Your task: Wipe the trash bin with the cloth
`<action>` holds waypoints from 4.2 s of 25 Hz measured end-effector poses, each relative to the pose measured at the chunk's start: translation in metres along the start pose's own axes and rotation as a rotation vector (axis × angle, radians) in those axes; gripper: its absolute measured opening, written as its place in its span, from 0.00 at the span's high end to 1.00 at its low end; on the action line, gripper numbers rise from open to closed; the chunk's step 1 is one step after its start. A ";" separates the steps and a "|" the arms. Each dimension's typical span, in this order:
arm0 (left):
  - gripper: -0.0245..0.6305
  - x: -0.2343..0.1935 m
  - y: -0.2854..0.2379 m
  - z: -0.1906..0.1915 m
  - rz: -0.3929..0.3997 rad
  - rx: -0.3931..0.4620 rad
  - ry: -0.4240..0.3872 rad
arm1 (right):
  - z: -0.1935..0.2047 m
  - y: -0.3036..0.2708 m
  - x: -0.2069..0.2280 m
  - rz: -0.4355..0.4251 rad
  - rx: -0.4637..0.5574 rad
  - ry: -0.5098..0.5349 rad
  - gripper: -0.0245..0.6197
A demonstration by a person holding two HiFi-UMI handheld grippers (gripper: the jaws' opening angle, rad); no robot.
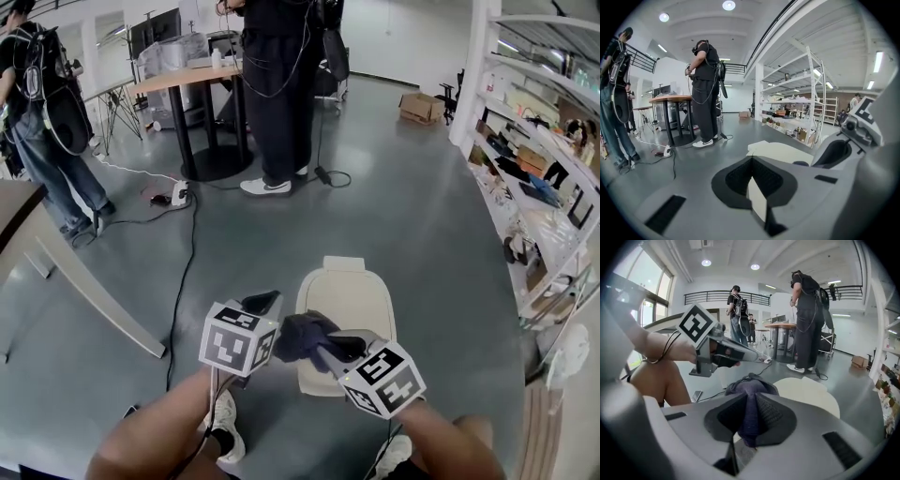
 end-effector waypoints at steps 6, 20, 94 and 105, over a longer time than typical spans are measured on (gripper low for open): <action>0.96 -0.001 0.004 0.005 -0.002 -0.001 -0.004 | 0.013 -0.011 -0.018 -0.024 -0.051 0.064 0.88; 0.96 0.008 0.002 0.005 -0.008 -0.013 -0.062 | 0.038 0.004 -0.004 0.003 -0.088 0.035 0.88; 0.96 0.025 0.084 0.114 -0.098 0.134 0.137 | 0.095 -0.040 -0.109 0.241 -0.192 0.746 0.88; 0.96 0.056 0.055 0.092 -0.022 0.134 0.135 | 0.127 -0.024 -0.077 0.325 -0.263 0.719 0.88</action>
Point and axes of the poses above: the fingertips, and each gripper's own axes: y backward along the fingers, x to its right, z out of its underside, the point moved 5 cm from there along y, backward along the fingers, and after that the axes turned 7 degrees about -x, right-handed, at the moved point
